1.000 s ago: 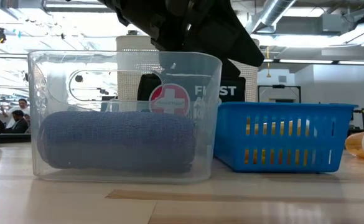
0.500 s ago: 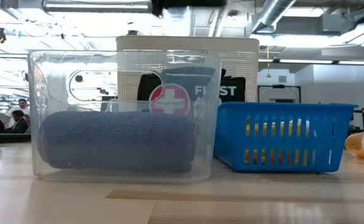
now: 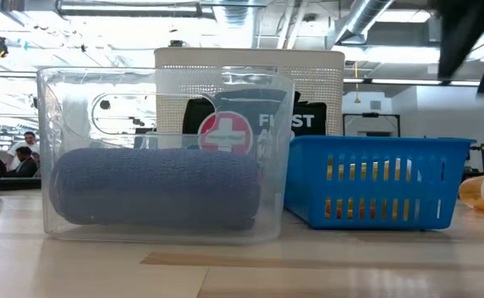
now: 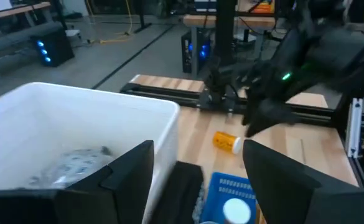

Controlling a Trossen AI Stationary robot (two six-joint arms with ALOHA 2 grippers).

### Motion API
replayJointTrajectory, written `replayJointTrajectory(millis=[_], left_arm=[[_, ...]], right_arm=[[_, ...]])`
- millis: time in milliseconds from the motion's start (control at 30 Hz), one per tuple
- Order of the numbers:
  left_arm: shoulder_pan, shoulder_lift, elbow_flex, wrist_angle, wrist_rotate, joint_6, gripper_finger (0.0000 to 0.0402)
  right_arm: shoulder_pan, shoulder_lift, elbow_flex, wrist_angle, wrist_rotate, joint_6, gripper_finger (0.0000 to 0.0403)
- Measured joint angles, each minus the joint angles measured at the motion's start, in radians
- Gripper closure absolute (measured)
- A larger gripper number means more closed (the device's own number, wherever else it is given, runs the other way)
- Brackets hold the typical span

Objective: Pick & place medical supplies in basket/bin
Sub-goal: Put the orange pill bottle into the blue bin

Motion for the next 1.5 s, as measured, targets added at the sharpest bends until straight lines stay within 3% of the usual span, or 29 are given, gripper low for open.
replayJointTrajectory(millis=[167,500,800,1033,1233,1500], left_arm=[[0.001,-0.083,0.000,-0.062,-0.012,0.006,0.0166],[0.007,-0.127,0.000,-0.089,-0.016,0.058,0.0166],[0.007,-0.127,-0.001,-0.088,-0.016,0.059,0.0166],[0.007,-0.127,-0.001,-0.084,-0.013,0.058,0.0166],[0.007,-0.127,-0.001,-0.082,-0.013,0.045,0.0166],[0.007,-0.127,-0.001,-0.082,-0.013,0.025,0.0166]], right_arm=[[-0.130,-0.003,-0.077,-0.053,-0.086,-0.015,0.0157],[-0.216,-0.004,-0.250,0.132,-0.248,0.003,0.0145],[-0.271,-0.005,-0.295,0.087,-0.246,0.006,0.0145],[-0.301,-0.004,-0.415,0.293,-0.253,0.007,0.0145],[-0.314,-0.004,-0.472,0.365,-0.253,0.013,0.0149],[-0.313,-0.005,-0.479,0.364,-0.233,0.011,0.0202]])
